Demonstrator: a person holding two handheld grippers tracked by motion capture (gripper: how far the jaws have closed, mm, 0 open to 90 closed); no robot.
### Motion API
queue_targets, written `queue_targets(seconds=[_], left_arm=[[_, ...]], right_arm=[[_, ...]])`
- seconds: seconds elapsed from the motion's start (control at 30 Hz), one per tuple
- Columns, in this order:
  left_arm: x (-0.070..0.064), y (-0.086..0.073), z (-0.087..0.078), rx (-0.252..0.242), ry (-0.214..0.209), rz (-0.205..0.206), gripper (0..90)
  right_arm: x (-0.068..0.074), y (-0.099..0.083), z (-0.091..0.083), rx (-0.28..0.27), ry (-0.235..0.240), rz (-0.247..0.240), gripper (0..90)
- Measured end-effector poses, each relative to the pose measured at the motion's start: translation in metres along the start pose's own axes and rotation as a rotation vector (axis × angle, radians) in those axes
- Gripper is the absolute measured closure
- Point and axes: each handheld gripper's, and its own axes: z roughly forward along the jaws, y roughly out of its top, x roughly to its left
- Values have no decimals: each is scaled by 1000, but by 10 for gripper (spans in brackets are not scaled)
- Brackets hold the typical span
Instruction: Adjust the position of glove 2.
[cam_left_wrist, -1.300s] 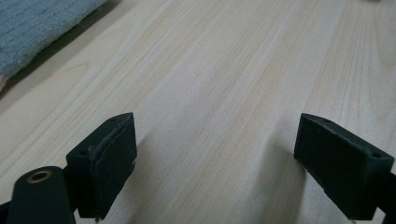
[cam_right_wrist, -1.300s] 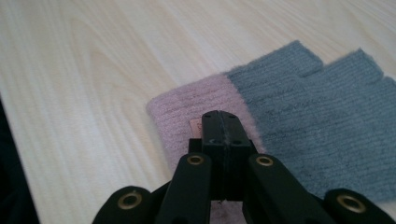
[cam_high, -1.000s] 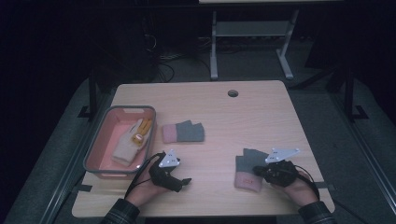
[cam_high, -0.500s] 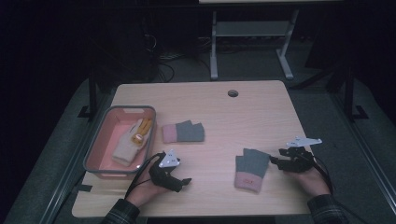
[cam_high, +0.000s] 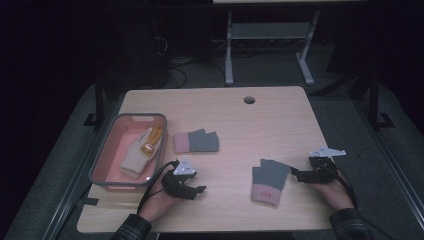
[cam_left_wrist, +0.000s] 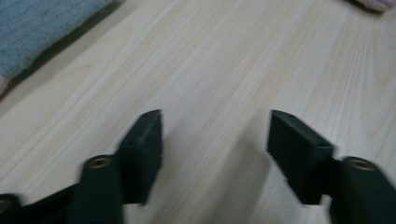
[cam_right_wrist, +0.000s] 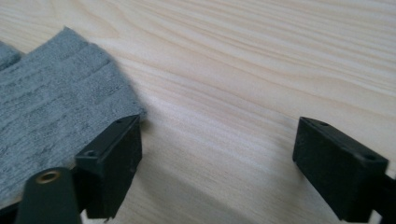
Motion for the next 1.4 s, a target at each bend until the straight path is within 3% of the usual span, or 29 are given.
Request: queue_targets(seconds=[0.17, 0.23, 0.37, 0.53, 0.73, 0.83, 1.03, 1.2, 1.27, 1.4], left_arm=[[9, 22, -2, 13, 16, -61, 787], [12, 27, -1, 19, 39, -65, 887], [20, 39, 3, 34, 56, -75, 896], [30, 54, 9, 20, 80, -104, 896], [45, 73, 21, 10, 135, -93, 896], [51, 78, 28, 13, 141, -112, 896], [62, 83, 43, 24, 173, -135, 896], [71, 80, 54, 62, 203, -148, 896], [73, 77, 60, 90, 190, -154, 896], [70, 77, 62, 82, 167, -159, 897]], right_arm=[[-1, -2, 0, -15, 0, -1, 138], [-1, -2, 0, -15, 0, -2, 138], [-1, -2, 0, -15, 0, -1, 138], [-1, -2, 0, -15, 1, -1, 138], [-1, -2, 0, -15, 1, -1, 138], [-1, -2, 0, -15, 1, -2, 138], [-1, -2, 0, -15, 1, -1, 138], [-1, -2, 0, -15, 1, -2, 138], [-1, -2, 0, -15, 1, -2, 138], [-1, -2, 0, -15, 1, -1, 138]])
